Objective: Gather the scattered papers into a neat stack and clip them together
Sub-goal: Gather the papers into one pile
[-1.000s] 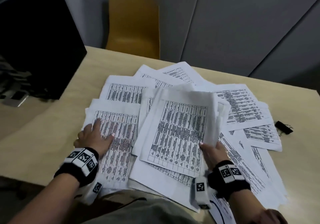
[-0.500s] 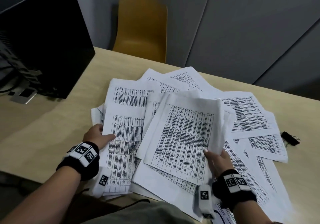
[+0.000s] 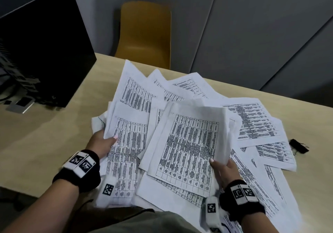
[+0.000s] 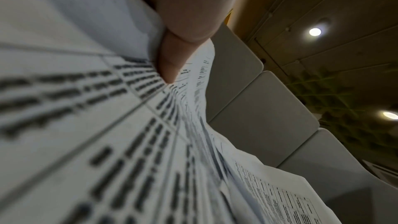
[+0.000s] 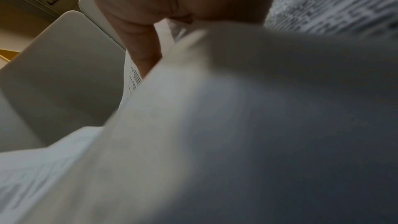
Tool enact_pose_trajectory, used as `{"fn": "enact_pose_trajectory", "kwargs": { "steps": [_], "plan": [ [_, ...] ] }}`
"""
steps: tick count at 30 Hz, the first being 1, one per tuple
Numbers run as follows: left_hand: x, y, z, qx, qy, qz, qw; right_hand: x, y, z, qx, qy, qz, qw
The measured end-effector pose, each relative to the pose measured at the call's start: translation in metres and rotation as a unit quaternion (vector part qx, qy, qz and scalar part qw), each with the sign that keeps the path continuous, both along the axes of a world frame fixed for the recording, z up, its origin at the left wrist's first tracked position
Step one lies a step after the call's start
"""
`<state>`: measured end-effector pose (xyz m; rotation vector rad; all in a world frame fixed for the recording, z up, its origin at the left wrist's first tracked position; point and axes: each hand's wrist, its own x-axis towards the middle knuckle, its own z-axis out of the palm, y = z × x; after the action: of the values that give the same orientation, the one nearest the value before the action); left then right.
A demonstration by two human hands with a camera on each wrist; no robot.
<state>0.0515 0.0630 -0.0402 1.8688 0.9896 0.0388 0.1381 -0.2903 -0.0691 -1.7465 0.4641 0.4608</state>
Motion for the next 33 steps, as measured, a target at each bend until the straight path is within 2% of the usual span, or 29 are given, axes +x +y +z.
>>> {"fn": "enact_pose_trajectory", "kwargs": {
  "steps": [2, 4, 7, 9, 12, 20, 24, 28, 33],
  "plan": [
    [-0.004, 0.008, 0.008, 0.001, -0.026, 0.015, 1.000, 0.000, 0.000, 0.000, -0.003, -0.006, 0.006, 1.000],
    [-0.008, 0.015, 0.014, -0.033, -0.047, 0.028, 0.998, 0.001, 0.001, 0.000, 0.000, -0.010, 0.004, 1.000],
    [-0.010, 0.013, 0.018, -0.053, -0.033, -0.008, 0.998, 0.002, 0.000, -0.005, -0.014, -0.012, 0.009, 1.000],
    [-0.009, 0.009, 0.015, -0.018, -0.022, -0.024, 0.999, 0.002, -0.001, -0.008, -0.009, -0.001, 0.007, 1.000],
    [-0.009, 0.012, 0.022, 0.019, -0.035, 0.006, 0.999, 0.003, 0.000, -0.011, -0.010, 0.004, 0.002, 1.000],
    [-0.007, 0.025, 0.082, 0.129, -0.092, 0.007, 0.987, 0.004, 0.002, -0.004, -0.041, -0.012, 0.007, 0.999],
    [-0.010, 0.029, 0.115, 0.190, -0.160, 0.007, 0.969, 0.003, 0.002, -0.003, -0.055, -0.007, 0.017, 0.998],
    [-0.011, 0.025, 0.150, 0.246, -0.241, 0.037, 0.938, 0.002, 0.002, -0.001, -0.055, 0.004, 0.023, 0.998],
    [-0.004, 0.003, 0.177, 0.235, -0.316, 0.065, 0.917, -0.003, 0.005, 0.012, -0.037, -0.002, 0.035, 0.999]
  ]
}}
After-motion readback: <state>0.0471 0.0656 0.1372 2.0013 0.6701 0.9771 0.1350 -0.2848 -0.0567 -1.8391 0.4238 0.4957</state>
